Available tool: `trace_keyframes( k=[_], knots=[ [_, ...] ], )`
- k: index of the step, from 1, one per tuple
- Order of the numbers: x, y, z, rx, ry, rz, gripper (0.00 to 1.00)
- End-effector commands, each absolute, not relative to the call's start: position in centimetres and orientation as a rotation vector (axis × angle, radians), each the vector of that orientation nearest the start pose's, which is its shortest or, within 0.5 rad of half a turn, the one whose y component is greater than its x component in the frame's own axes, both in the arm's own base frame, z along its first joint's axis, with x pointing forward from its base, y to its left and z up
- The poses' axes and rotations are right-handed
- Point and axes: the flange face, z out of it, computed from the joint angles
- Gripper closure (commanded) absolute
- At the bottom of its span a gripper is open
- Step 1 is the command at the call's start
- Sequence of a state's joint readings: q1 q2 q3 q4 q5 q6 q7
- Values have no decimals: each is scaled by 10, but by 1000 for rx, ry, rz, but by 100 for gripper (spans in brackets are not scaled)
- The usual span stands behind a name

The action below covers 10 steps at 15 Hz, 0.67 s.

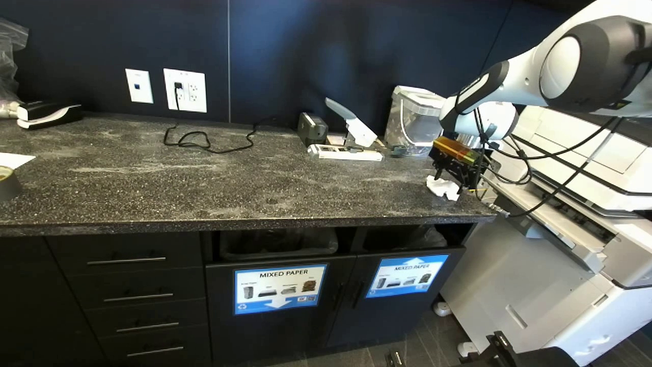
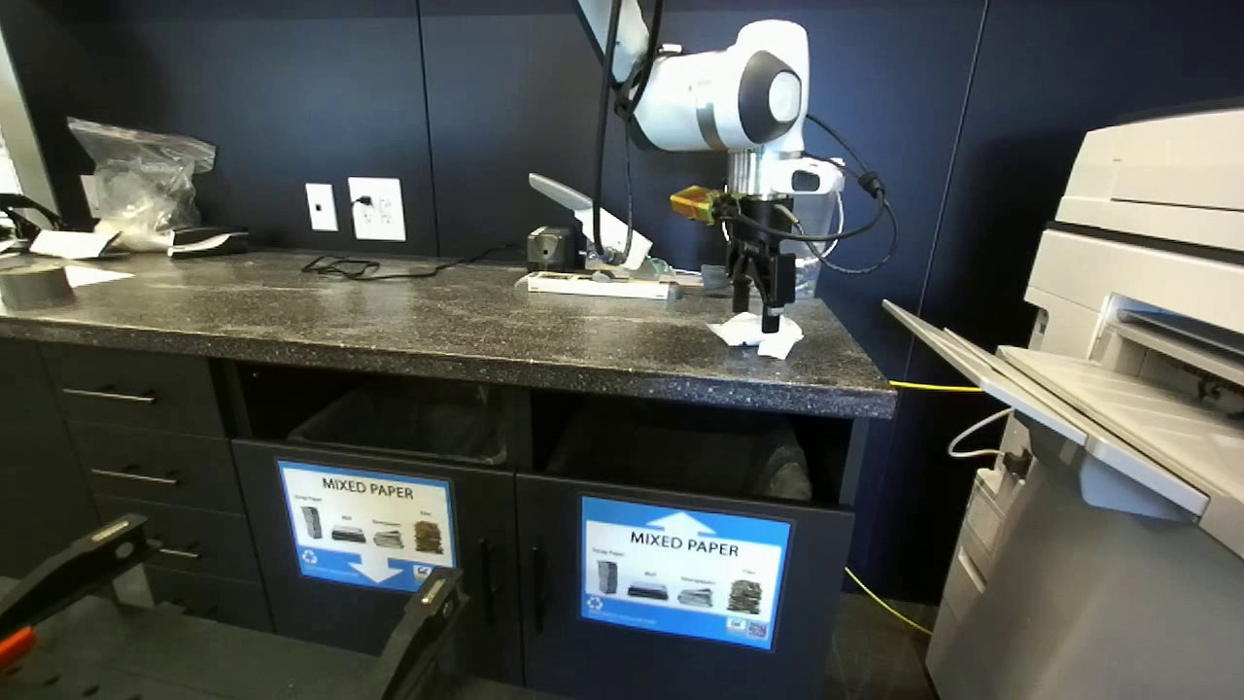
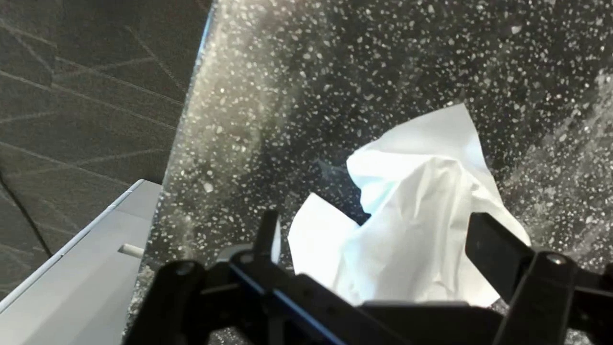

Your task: Put the papers in the bin to the right

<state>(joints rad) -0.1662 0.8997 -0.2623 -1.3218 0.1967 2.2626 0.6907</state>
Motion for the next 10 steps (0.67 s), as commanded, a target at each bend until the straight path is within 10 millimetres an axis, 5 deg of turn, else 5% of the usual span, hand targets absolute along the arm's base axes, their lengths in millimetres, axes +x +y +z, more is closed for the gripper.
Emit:
trace_keyframes(
  k=[1,6,7,10],
  knots=[
    [721,-273,202,-2575,1812,-150,0],
    [725,-284,182,-2543,1896,-176,0],
    [726,-284,179,-2554,1893,-187,25],
    [730,-283,182,-2573,1862,-215,42]
  ],
)
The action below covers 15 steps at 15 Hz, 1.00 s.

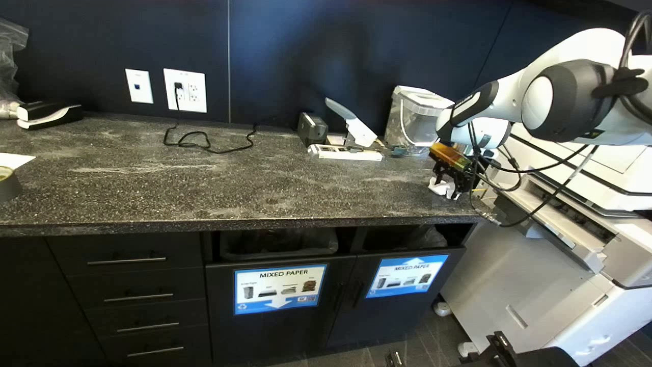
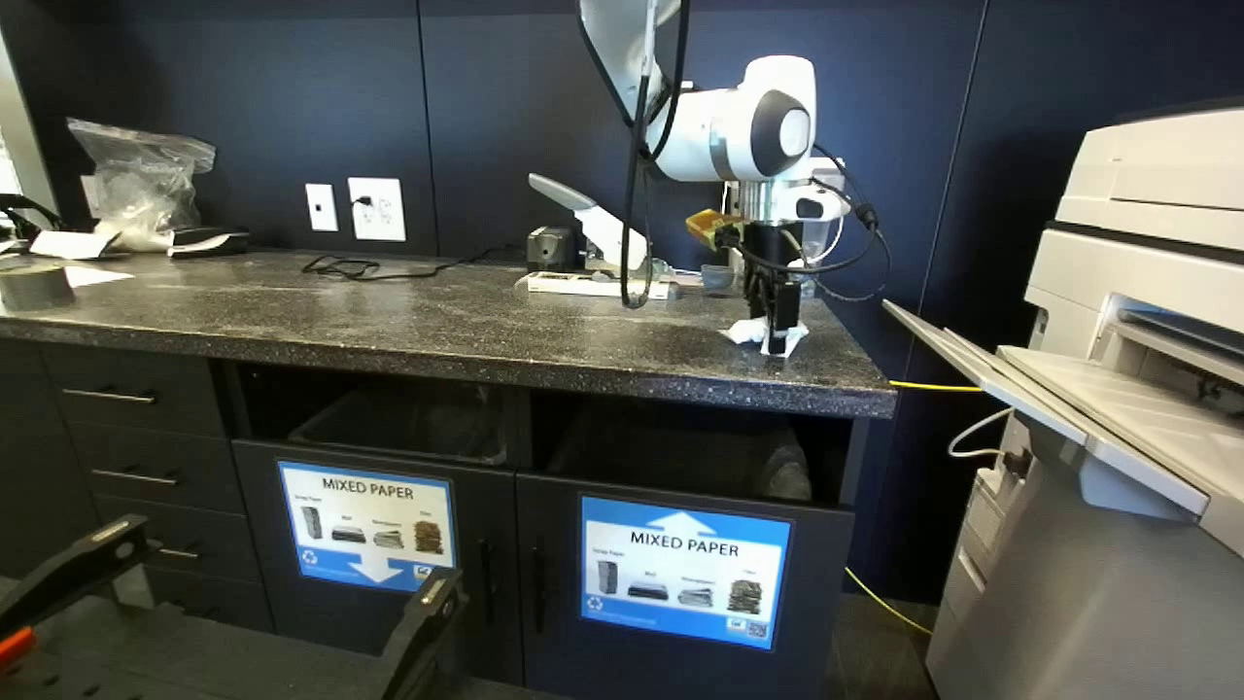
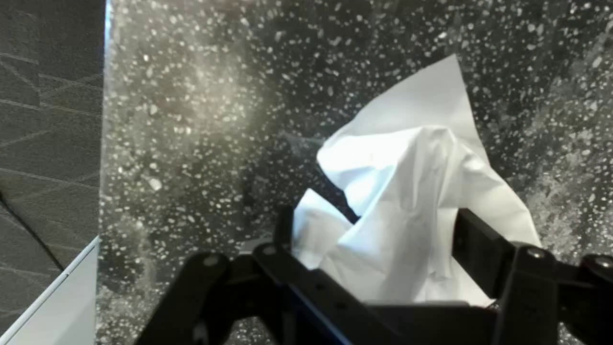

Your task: Put the papers in the bin to the right

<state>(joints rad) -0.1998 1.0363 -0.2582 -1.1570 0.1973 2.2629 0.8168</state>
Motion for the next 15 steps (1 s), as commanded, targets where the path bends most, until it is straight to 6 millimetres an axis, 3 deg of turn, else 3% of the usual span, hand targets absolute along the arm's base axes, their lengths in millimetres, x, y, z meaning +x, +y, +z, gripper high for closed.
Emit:
trace_keyframes(
  k=[1,6,10,12,15],
  knots=[
    [731,-283,183,-2581,1850,-220,51],
    [733,-273,179,-2762,1619,-231,87],
    [734,-252,174,-2905,1297,-236,91],
    [731,-242,174,-2955,1137,-239,85],
    [719,-224,175,-3019,888,-257,86]
  ],
)
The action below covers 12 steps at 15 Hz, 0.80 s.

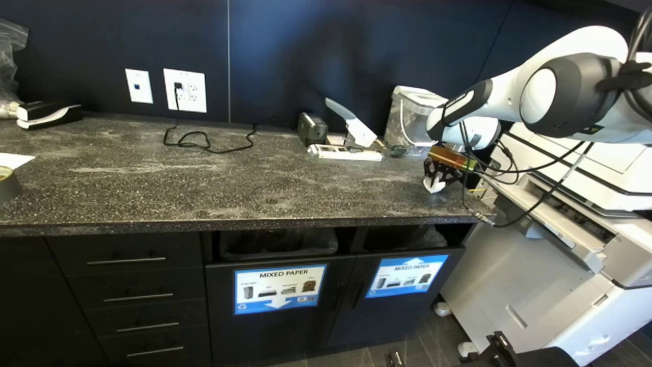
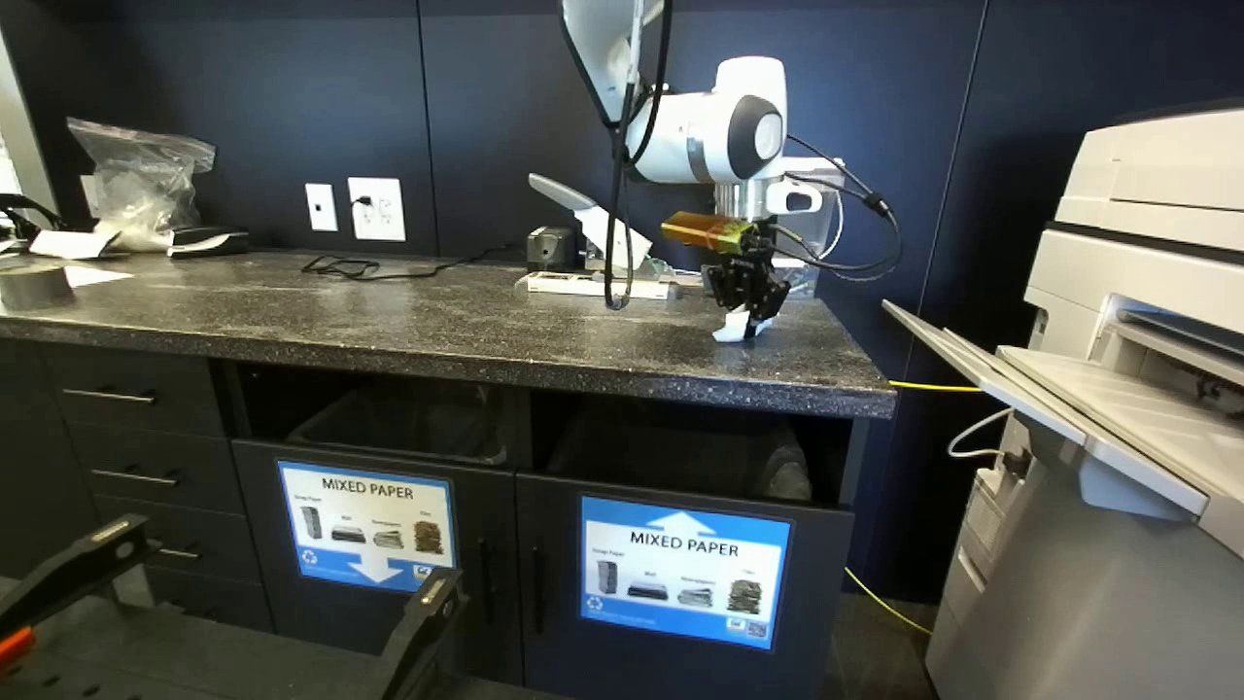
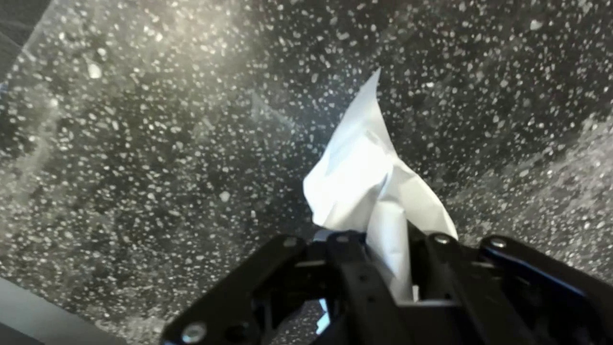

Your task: Put the papers in the bin to the right

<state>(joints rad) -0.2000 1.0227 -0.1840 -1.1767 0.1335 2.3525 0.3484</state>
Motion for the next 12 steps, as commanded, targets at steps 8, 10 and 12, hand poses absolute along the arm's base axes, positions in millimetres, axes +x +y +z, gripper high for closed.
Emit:
trace_keyframes(
  k=[8,10,12],
  knots=[
    [663,-170,179,-3041,230,-256,87],
    [642,-158,179,-3031,70,-206,87],
    [616,-149,179,-3018,-87,-145,87]
  ],
)
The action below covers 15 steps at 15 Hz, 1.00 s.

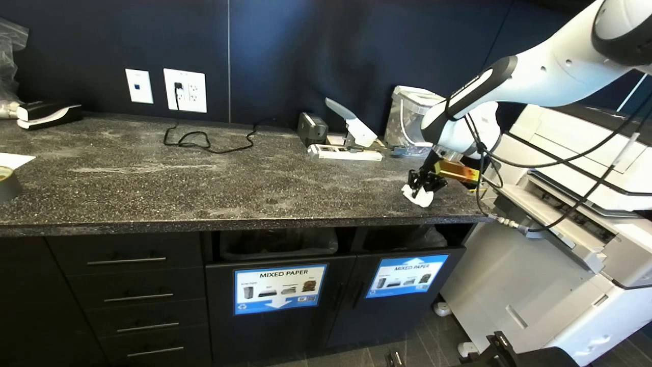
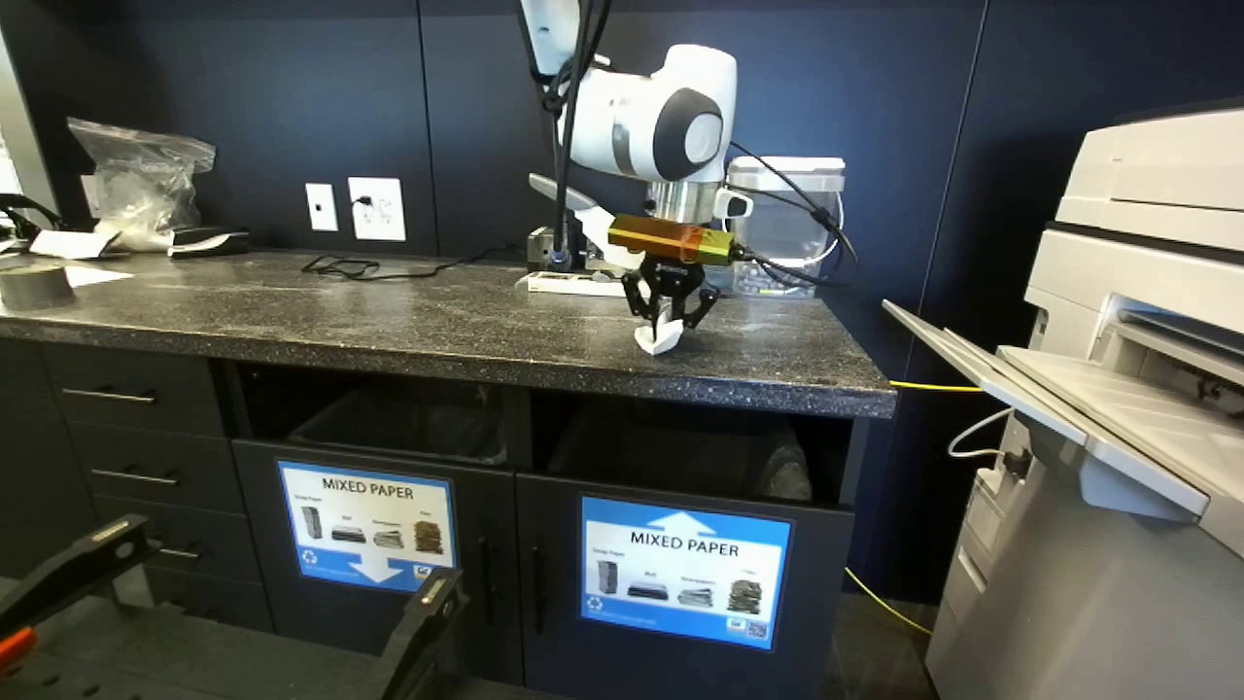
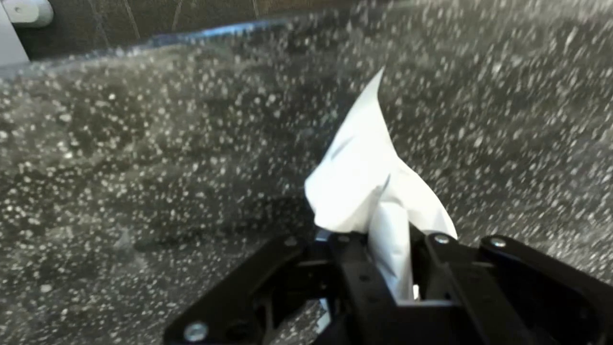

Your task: Put the papers in the bin to the right

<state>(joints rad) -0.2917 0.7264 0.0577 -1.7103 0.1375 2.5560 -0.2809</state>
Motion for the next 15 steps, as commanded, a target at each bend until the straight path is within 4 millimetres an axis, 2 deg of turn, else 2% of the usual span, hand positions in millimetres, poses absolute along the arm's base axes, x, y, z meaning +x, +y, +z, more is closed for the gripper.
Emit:
trace_keyframes(
  k=[1,4,7,11,15],
  knots=[
    [604,-144,180,-3008,-164,-121,86],
    [563,-133,181,-2986,-386,-52,87],
    [535,-125,179,-3001,-464,-57,86],
    [506,-108,160,-3017,-493,-114,87],
    [487,-90,138,-3038,-436,-250,87]
  ],
)
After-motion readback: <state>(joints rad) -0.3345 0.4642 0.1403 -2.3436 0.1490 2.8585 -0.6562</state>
